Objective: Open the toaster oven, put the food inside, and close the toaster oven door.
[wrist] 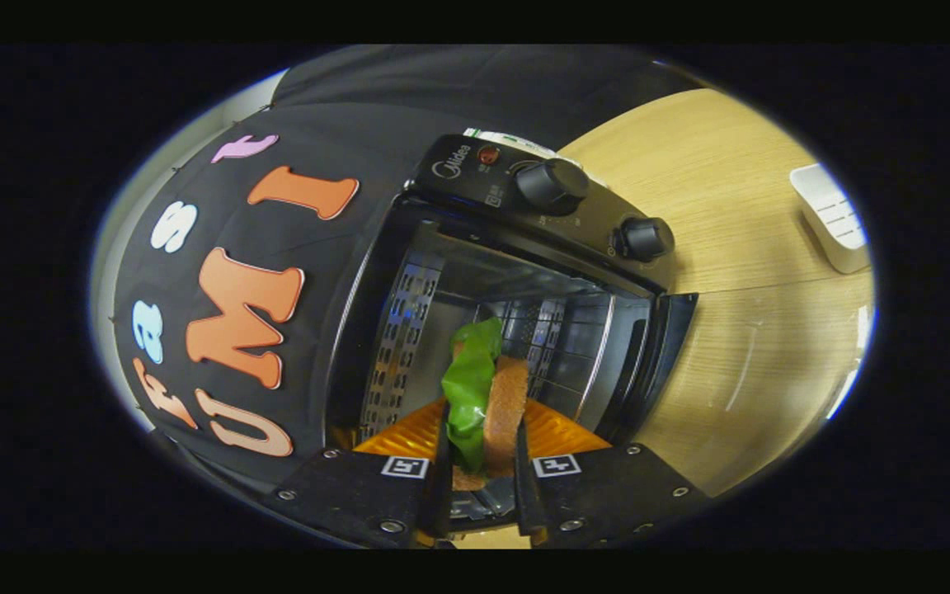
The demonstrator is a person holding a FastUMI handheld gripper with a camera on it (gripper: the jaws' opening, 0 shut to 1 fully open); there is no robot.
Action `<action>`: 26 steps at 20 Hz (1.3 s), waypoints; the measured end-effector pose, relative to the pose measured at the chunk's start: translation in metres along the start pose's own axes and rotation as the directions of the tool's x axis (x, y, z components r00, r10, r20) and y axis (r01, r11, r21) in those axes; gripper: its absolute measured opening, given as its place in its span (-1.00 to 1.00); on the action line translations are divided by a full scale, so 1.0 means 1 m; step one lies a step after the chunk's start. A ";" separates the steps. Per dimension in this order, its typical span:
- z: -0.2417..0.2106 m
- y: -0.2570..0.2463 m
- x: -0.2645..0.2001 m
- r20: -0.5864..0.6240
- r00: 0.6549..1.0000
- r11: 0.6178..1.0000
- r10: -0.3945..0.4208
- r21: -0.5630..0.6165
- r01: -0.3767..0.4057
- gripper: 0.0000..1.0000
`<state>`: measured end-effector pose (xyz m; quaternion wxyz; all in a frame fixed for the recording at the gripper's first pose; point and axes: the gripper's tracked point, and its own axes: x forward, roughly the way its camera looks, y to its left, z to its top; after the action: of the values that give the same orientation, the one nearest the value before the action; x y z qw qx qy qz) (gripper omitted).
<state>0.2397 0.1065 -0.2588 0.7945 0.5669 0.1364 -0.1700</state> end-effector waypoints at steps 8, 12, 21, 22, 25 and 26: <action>-0.002 -0.007 -0.015 0.012 0.999 0.999 -0.033 -0.033 0.034 0.31; 0.000 -0.012 -0.031 0.010 0.999 0.999 -0.037 -0.036 0.037 0.67; -0.010 -0.018 -0.042 0.000 0.992 0.989 -0.130 -0.077 0.130 0.96; -0.010 -0.019 -0.040 0.004 0.989 0.985 -0.151 -0.083 0.151 0.96; -0.007 -0.022 -0.037 0.017 0.978 0.972 -0.209 -0.106 0.210 0.95; -0.007 -0.022 -0.036 0.020 0.975 0.968 -0.220 -0.118 0.221 0.94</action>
<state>0.1979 0.1105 -0.2648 0.8034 0.4992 0.2060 -0.2507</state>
